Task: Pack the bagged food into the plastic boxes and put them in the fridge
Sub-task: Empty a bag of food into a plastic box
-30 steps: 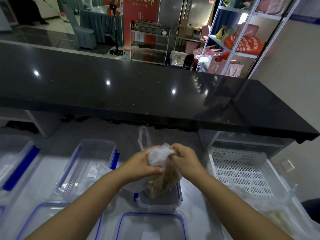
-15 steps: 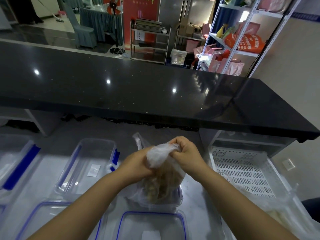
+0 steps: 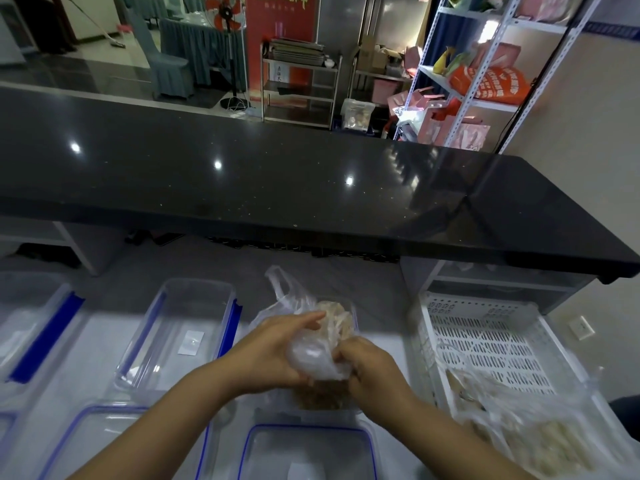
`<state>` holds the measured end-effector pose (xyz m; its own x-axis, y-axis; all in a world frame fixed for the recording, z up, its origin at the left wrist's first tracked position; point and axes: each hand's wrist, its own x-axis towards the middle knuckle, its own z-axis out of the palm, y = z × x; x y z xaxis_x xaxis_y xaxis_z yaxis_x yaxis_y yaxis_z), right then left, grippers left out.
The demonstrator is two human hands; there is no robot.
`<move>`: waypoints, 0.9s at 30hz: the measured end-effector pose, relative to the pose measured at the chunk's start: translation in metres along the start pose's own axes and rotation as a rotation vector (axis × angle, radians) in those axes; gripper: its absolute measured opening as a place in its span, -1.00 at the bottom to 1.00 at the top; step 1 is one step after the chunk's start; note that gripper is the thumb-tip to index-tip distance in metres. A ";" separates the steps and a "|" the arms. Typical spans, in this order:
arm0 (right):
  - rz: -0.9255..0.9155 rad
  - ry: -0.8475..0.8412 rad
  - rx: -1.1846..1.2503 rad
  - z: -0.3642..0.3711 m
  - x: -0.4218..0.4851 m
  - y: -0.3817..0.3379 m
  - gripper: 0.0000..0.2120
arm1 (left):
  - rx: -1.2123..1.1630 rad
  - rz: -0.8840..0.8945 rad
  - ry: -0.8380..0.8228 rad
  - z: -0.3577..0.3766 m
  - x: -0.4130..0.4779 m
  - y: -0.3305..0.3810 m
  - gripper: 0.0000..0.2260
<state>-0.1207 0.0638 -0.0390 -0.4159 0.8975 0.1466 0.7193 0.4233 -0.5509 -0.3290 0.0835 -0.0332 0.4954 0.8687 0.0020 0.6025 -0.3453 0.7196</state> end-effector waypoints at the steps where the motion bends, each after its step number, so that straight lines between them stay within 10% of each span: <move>1: -0.017 -0.005 0.021 0.001 -0.003 -0.001 -0.81 | 0.060 0.005 -0.014 0.001 -0.002 -0.002 -0.21; 10: 0.053 0.094 0.258 -0.014 0.030 -0.006 -0.68 | 0.290 -0.086 -0.019 0.006 0.020 0.023 -0.78; 14: 0.089 0.163 0.422 -0.033 0.053 -0.021 -0.86 | 0.331 -0.174 0.061 -0.003 0.042 0.016 -0.75; 27: 0.341 0.034 0.654 -0.063 0.051 -0.001 -0.43 | -0.276 -0.207 0.297 -0.008 0.032 -0.002 -0.54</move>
<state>-0.1079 0.1168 0.0210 -0.2038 0.9738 -0.1007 0.3219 -0.0305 -0.9463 -0.3191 0.1143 -0.0290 0.1570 0.9876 0.0091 0.4602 -0.0813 0.8841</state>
